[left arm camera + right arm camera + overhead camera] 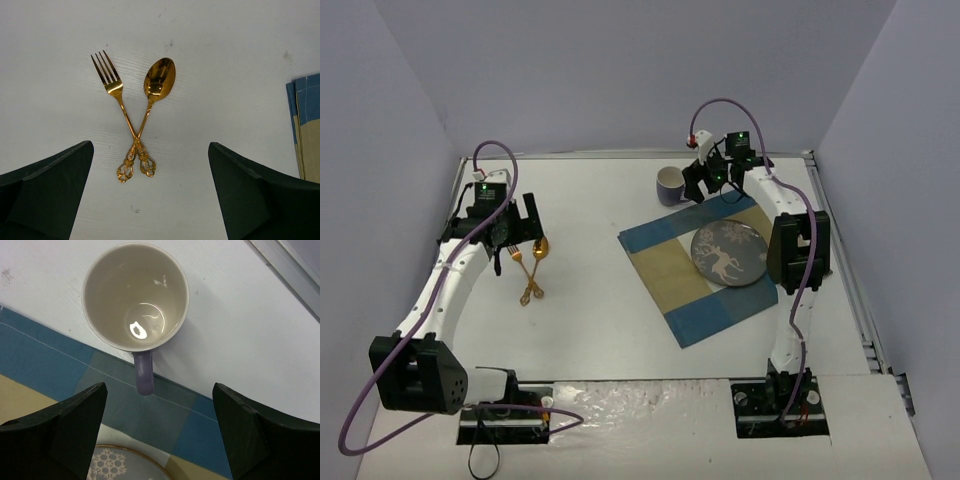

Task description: Set the dinner table for one person

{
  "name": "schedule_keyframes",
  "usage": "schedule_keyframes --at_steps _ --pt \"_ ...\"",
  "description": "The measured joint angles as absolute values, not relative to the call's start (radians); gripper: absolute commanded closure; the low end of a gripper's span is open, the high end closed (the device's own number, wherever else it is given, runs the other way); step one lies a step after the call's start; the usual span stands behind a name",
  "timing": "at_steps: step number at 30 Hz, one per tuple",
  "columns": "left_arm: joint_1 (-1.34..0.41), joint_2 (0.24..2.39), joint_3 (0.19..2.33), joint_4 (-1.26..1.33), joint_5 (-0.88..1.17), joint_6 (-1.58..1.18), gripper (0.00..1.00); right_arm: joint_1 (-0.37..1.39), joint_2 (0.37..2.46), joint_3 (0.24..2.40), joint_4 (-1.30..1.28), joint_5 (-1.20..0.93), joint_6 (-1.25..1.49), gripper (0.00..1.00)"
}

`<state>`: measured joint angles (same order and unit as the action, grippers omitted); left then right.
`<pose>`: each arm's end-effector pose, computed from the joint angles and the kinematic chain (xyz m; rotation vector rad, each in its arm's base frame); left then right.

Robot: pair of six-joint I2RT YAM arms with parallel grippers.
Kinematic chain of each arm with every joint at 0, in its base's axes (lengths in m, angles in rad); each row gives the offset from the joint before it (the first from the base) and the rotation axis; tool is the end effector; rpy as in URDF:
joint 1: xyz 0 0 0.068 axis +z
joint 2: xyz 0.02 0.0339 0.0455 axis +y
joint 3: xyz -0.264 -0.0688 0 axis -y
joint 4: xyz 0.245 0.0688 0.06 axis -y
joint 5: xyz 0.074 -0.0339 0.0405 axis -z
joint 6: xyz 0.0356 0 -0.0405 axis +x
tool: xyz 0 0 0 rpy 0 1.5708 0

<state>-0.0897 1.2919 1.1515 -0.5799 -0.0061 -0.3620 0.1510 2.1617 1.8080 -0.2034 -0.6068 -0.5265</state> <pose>0.2796 -0.0249 0.3201 -0.3155 2.2798 -0.2266 0.4965 0.0961 0.2496 -0.9996 1.7836 0.4108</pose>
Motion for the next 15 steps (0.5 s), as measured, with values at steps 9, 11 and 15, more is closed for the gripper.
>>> schedule_keyframes --at_steps 9,11,15 --pt "-0.081 1.299 1.151 -0.578 0.001 -0.363 0.03 0.196 2.276 1.89 -0.225 -0.619 -0.562 0.33" --pt "-0.076 1.303 1.151 -0.579 0.001 -0.363 0.03 0.204 2.293 1.904 -0.224 -0.619 -0.567 0.35" --pt "-0.07 1.311 1.151 -0.579 0.01 -0.363 0.03 0.215 2.319 1.919 -0.226 -0.614 -0.572 0.44"
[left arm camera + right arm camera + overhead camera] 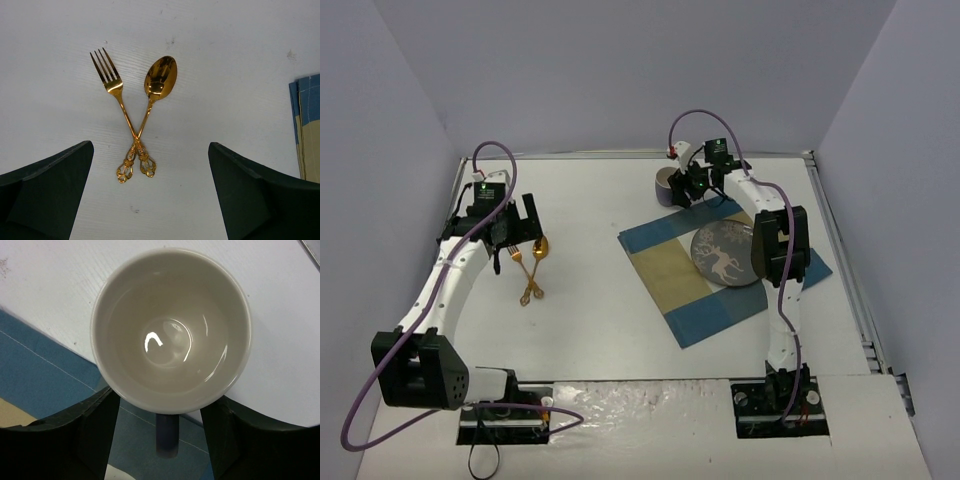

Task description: Set the dinner table for one person

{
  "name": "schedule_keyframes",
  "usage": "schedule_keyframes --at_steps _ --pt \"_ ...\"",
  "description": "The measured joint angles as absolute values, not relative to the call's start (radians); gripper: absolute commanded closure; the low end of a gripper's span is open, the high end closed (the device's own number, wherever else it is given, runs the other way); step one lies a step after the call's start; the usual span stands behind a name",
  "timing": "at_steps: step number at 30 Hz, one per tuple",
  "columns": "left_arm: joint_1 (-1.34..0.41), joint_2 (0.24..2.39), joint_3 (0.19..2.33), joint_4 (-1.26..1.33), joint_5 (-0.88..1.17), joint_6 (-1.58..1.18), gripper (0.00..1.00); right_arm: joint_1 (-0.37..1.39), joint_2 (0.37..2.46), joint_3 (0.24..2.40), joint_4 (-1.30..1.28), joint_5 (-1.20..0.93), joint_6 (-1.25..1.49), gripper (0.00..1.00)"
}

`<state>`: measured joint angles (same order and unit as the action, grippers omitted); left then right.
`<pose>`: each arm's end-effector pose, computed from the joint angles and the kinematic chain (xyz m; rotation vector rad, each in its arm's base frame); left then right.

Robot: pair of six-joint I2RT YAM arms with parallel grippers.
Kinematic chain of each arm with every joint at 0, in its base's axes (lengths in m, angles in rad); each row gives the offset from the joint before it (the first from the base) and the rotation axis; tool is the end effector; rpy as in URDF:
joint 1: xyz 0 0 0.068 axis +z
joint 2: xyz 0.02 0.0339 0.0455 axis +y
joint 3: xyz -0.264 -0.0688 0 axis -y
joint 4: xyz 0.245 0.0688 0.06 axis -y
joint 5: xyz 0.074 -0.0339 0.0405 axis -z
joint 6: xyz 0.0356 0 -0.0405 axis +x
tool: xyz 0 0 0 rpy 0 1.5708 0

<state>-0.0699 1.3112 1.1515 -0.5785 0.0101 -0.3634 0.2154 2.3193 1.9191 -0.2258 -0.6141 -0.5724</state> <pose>0.2840 -0.0202 0.3152 -0.3341 2.2960 -0.2320 0.5155 0.1338 0.2063 -1.1073 1.7878 0.4594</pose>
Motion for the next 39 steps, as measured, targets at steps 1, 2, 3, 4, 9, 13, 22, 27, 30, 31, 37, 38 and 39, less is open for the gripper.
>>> schedule_keyframes --at_steps 1,2,3,4,9,13,22,27,30,31,37,38,39 --pt "-0.069 1.313 1.151 -0.579 0.015 -0.364 0.03 0.216 2.322 1.922 -0.226 -0.612 -0.574 0.47" --pt "-0.069 1.315 1.151 -0.579 0.021 -0.364 0.03 0.216 2.324 1.923 -0.226 -0.61 -0.575 0.49" --pt "-0.068 1.316 1.151 -0.579 0.027 -0.365 0.03 0.216 2.325 1.923 -0.226 -0.606 -0.576 0.51" --pt "-0.067 1.317 1.151 -0.579 0.031 -0.366 0.03 0.216 2.325 1.924 -0.226 -0.604 -0.576 0.54" --pt "-0.06 1.327 1.151 -0.578 0.052 -0.37 0.03 0.215 2.325 1.93 -0.228 -0.586 -0.581 0.7" --pt "-0.057 1.332 1.151 -0.578 0.062 -0.371 0.03 0.215 2.325 1.932 -0.233 -0.568 -0.585 0.89" --pt "-0.056 1.332 1.151 -0.578 0.085 -0.372 0.03 0.216 2.325 1.934 -0.228 -0.557 -0.575 1.0" --pt "-0.05 1.332 1.151 -0.578 0.089 -0.375 0.03 0.215 2.306 1.922 -0.209 -0.539 -0.554 1.0" --pt "-0.049 1.332 1.151 -0.578 0.089 -0.376 0.03 0.21 2.25 1.877 -0.195 -0.53 -0.536 1.0" --pt "-0.049 1.332 1.151 -0.578 0.089 -0.376 0.03 0.206 2.227 1.864 -0.191 -0.53 -0.53 1.0" --pt "-0.049 1.322 1.149 -0.578 0.09 -0.376 0.03 0.148 2.061 1.765 -0.141 -0.531 -0.498 1.0" --pt "-0.049 1.318 1.149 -0.577 0.09 -0.376 0.03 0.133 2.031 1.746 -0.133 -0.531 -0.496 1.0" --pt "-0.049 1.313 1.149 -0.577 0.091 -0.376 0.03 0.115 2.002 1.723 -0.127 -0.531 -0.493 1.0"
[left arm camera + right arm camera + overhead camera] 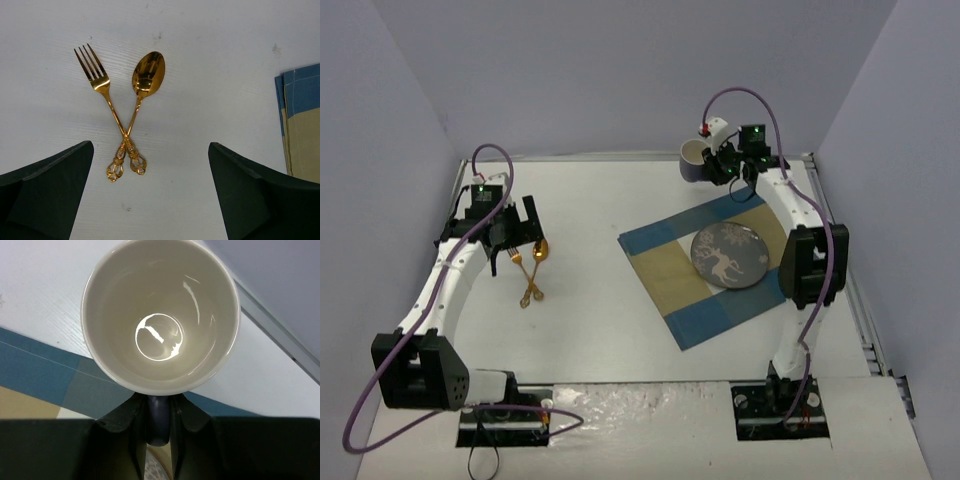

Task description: Set the dinner table for one person

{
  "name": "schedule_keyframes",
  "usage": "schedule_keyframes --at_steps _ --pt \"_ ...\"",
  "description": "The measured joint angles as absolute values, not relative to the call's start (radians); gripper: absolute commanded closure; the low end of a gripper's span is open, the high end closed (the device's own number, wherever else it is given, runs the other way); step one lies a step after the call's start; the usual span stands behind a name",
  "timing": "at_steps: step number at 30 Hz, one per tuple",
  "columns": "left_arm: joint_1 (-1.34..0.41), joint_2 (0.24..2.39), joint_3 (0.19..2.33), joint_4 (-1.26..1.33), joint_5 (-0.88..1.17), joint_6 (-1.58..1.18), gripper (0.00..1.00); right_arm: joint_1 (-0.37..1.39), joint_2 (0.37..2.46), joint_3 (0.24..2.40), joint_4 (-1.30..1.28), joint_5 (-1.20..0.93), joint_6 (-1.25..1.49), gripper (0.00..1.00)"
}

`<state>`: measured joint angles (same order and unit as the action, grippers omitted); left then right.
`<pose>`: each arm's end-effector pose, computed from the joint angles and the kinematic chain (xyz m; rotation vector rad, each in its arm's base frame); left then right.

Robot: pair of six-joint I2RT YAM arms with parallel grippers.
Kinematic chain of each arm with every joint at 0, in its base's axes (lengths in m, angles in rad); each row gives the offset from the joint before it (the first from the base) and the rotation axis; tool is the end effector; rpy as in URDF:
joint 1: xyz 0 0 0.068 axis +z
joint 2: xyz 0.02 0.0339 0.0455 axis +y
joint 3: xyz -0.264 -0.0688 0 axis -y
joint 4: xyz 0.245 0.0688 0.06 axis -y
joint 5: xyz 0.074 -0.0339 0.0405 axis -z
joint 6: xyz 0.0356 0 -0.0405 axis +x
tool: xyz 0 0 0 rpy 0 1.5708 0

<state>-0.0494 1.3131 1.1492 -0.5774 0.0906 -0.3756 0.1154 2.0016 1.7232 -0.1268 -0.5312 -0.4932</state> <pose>0.2845 -0.0173 0.3141 -0.3324 2.3061 -0.3195 0.4733 0.0730 0.3025 -0.8928 1.7077 0.2720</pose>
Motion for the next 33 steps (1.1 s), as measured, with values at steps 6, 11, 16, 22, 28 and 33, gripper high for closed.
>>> schedule_keyframes --at_steps 6,11,16,22,28,33 --pt "-0.049 1.288 1.149 -0.575 0.101 -0.376 0.03 -0.01 1.89 1.622 -0.116 -0.525 -0.485 1.0" --pt "-0.049 1.278 1.149 -0.575 0.104 -0.376 0.03 -0.101 1.883 1.577 -0.124 -0.508 -0.482 1.0" --pt "-0.049 1.273 1.148 -0.575 0.104 -0.376 0.03 -0.153 1.888 1.567 -0.116 -0.495 -0.483 1.0" --pt "-0.049 1.273 1.148 -0.575 0.104 -0.376 0.03 -0.176 1.928 1.567 -0.094 -0.495 -0.484 1.0" --pt "-0.049 1.273 1.148 -0.575 0.104 -0.376 0.03 -0.183 1.982 1.567 -0.093 -0.495 -0.492 1.0" --pt "-0.049 1.273 1.148 -0.575 0.104 -0.375 0.03 -0.184 2.023 1.568 -0.09 -0.496 -0.495 1.0"
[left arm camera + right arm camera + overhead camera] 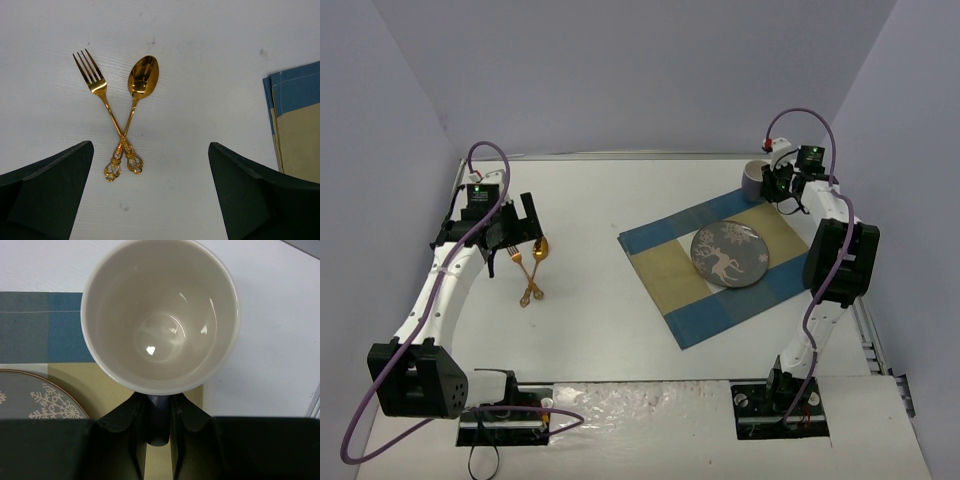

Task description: Set the dinner table for one person

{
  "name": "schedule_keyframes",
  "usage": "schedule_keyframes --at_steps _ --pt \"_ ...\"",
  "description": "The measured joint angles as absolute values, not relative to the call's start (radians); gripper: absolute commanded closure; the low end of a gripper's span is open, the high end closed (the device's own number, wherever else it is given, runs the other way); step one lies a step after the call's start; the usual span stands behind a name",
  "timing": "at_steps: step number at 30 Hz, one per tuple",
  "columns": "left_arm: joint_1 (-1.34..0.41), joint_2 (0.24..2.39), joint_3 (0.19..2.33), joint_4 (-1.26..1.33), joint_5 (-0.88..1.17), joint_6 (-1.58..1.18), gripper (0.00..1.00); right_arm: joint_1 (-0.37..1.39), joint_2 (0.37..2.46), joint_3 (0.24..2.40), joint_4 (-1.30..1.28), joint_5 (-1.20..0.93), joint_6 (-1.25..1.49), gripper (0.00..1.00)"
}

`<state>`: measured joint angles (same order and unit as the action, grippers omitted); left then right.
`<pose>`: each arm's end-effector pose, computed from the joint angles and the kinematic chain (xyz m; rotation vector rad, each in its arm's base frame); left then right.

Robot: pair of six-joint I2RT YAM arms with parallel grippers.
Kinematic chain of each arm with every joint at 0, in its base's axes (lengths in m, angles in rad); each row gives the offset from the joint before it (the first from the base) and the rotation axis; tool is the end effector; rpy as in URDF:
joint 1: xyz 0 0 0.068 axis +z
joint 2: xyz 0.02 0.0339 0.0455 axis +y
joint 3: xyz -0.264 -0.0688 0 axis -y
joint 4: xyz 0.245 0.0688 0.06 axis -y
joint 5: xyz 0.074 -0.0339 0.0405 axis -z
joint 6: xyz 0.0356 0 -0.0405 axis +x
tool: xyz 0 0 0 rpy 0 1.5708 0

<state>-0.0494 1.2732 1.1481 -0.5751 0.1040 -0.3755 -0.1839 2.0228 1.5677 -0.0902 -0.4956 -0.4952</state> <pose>0.2763 -0.0174 0.3244 -0.3169 2.2676 -0.3409 0.4669 -0.0696 0.2426 -0.5991 1.9565 0.1034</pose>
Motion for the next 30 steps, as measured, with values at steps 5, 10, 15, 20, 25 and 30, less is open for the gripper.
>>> schedule_keyframes --at_steps 5,10,15,20,25,30 --pt "-0.049 1.273 1.148 -0.575 0.104 -0.375 0.03 -0.185 2.044 1.568 -0.084 -0.496 -0.499 1.0" --pt "-0.049 1.274 1.148 -0.575 0.104 -0.375 0.03 -0.192 2.061 1.568 -0.073 -0.496 -0.501 1.0" --pt "-0.049 1.278 1.148 -0.574 0.104 -0.375 0.03 -0.203 2.076 1.568 -0.071 -0.496 -0.503 1.0" --pt "-0.049 1.285 1.148 -0.573 0.105 -0.375 0.03 -0.205 2.076 1.567 -0.065 -0.496 -0.508 0.91" --pt "-0.049 1.285 1.148 -0.572 0.105 -0.375 0.03 -0.205 2.076 1.555 -0.058 -0.496 -0.516 0.78" --pt "-0.049 1.285 1.148 -0.571 0.104 -0.375 0.03 -0.209 2.076 1.534 -0.034 -0.494 -0.523 0.61"
